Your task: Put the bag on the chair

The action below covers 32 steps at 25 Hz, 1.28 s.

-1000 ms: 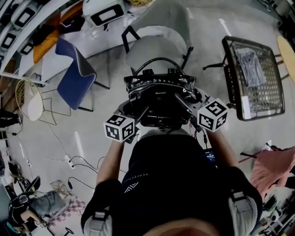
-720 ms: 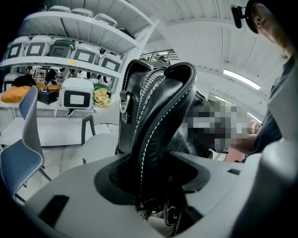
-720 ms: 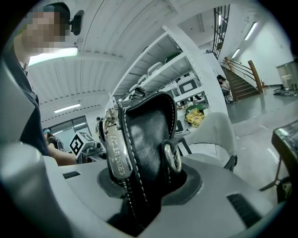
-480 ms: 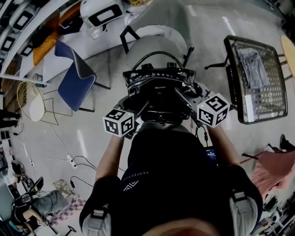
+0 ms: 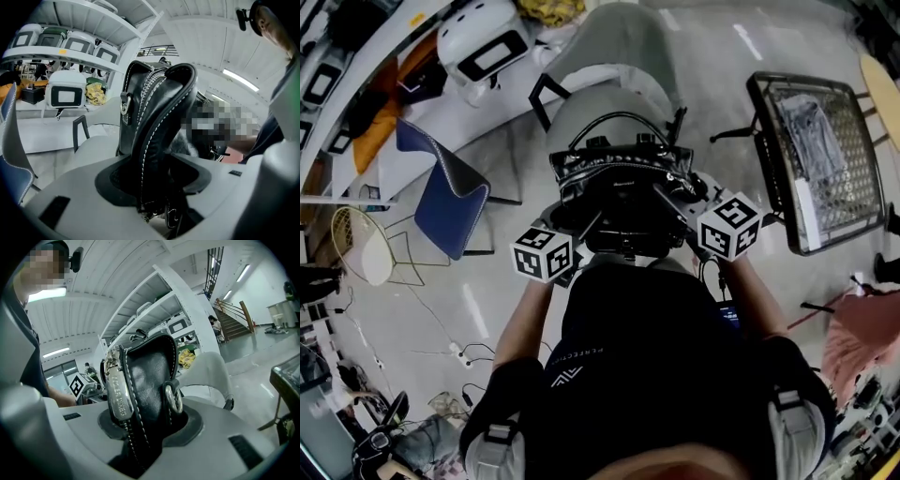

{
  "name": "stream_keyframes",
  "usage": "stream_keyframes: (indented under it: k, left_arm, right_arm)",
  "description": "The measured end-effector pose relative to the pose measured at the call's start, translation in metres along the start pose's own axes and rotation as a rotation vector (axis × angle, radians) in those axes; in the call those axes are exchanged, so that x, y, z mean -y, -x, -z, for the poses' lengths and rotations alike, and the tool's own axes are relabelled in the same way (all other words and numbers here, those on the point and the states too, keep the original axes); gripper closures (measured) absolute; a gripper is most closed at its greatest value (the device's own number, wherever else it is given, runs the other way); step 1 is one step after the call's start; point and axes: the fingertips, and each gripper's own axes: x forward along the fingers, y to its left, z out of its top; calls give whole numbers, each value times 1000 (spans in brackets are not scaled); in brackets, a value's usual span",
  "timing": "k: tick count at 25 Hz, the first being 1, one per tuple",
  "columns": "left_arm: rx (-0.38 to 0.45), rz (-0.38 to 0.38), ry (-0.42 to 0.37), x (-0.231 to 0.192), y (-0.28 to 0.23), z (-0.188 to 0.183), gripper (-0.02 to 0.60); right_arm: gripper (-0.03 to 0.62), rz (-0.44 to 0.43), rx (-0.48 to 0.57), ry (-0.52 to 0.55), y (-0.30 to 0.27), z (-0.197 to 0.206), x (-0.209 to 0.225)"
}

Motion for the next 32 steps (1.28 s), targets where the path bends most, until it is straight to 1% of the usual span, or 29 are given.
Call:
stream_keyframes:
  k: [6, 12, 16, 20, 23, 27, 32]
  left_arm:
    - [-39, 25, -18, -25, -14, -9, 354]
    - [-46, 52, -62, -58, -36, -31, 359]
    - [-63, 65, -59, -76, -50, -41, 359]
    - [-84, 76, -63, -93, -64, -48, 359]
    - [-107, 92, -61, -107, -75, -50, 359]
    - [-141, 93, -52, -128, -85, -54, 359]
    - [-174, 110, -67, -146, -105, -58, 359]
  right_arm:
    - [441, 40, 10, -41, -21, -2, 15]
    - [441, 80, 23, -90, -49, -10, 42]
    - [441, 94, 33, -126, -65, -15, 57]
    - [441, 123, 28, -140, -79, -15, 73]
    - [441, 123, 29, -190, -92, -13, 82]
    - [441, 143, 21, -190, -112, -11, 97]
    - [439, 169, 38, -220, -125, -7, 117]
